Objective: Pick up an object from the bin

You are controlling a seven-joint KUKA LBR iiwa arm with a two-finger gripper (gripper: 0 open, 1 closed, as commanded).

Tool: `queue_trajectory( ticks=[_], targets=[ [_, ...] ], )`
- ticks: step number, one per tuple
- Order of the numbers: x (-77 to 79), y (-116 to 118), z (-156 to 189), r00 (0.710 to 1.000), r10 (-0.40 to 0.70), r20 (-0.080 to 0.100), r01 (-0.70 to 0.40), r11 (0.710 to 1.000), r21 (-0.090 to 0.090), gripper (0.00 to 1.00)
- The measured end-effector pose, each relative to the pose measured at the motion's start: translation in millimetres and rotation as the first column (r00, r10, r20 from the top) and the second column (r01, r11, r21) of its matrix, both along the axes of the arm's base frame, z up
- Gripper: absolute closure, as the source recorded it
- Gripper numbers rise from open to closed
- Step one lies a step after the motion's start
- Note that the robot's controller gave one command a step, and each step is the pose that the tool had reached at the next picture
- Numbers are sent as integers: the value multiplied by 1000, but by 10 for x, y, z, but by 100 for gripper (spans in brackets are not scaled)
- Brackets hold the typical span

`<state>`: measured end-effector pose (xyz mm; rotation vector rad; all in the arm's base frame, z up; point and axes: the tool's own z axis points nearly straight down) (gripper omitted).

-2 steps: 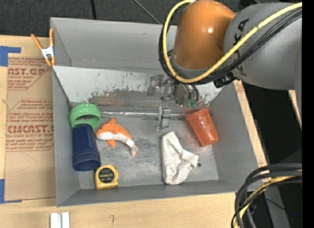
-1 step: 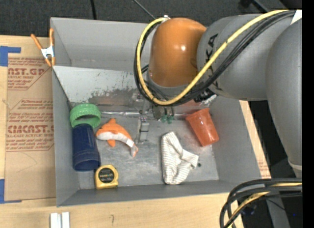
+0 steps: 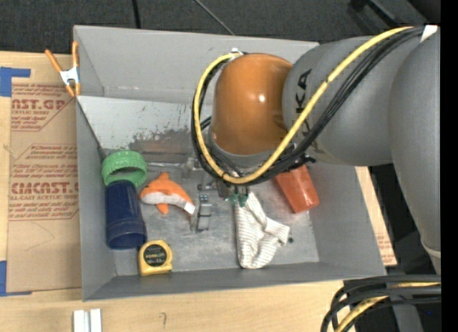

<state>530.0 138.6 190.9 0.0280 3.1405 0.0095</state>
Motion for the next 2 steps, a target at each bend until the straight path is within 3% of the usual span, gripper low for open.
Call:
queue_trajectory(
  ticks=[1, 2],
  targets=[
    [67, -109, -465, 1000, -21, 5, 21, 1000, -4, 0],
    [216, 5, -855, 999, -53, 1, 53, 999, -4, 0]
  ],
)
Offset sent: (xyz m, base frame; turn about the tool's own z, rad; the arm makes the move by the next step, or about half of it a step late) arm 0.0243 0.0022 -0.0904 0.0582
